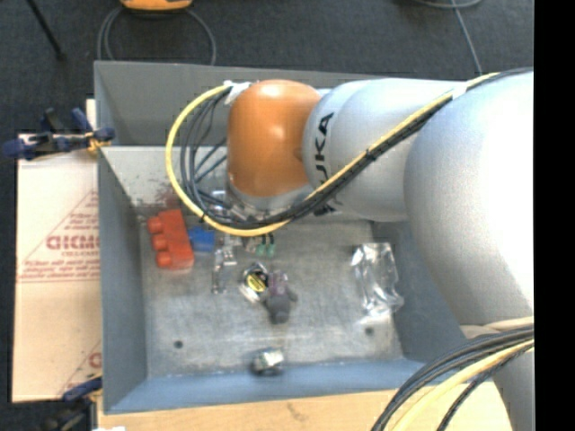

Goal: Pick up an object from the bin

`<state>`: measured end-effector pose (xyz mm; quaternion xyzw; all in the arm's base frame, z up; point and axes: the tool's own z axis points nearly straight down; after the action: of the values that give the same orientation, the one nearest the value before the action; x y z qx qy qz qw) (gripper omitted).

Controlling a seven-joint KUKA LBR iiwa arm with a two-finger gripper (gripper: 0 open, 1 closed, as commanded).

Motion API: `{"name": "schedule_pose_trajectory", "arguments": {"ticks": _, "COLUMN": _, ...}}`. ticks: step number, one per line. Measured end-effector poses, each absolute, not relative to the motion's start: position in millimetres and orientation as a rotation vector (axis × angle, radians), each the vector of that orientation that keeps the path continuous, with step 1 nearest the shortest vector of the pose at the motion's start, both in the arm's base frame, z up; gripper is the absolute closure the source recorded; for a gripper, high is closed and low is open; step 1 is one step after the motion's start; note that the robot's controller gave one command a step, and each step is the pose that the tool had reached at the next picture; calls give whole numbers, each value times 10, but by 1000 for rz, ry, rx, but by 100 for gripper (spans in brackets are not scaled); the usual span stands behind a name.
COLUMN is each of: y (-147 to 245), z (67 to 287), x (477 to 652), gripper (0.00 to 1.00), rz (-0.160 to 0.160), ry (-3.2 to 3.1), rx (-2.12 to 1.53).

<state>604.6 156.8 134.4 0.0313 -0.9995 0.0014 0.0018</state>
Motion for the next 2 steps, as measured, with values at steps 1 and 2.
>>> {"name": "schedule_pose_trajectory", "arguments": {"ticks": 1, "y": 1325, "z": 802, "x": 6373, "gripper": 0, "rz": 3, "ry": -3136, "rx": 239}}
{"name": "schedule_pose_trajectory", "arguments": {"ticks": 2, "y": 1054, "z": 2070, "x": 6372, "gripper": 0, "rz": 2, "ry": -3146, "rx": 240}}
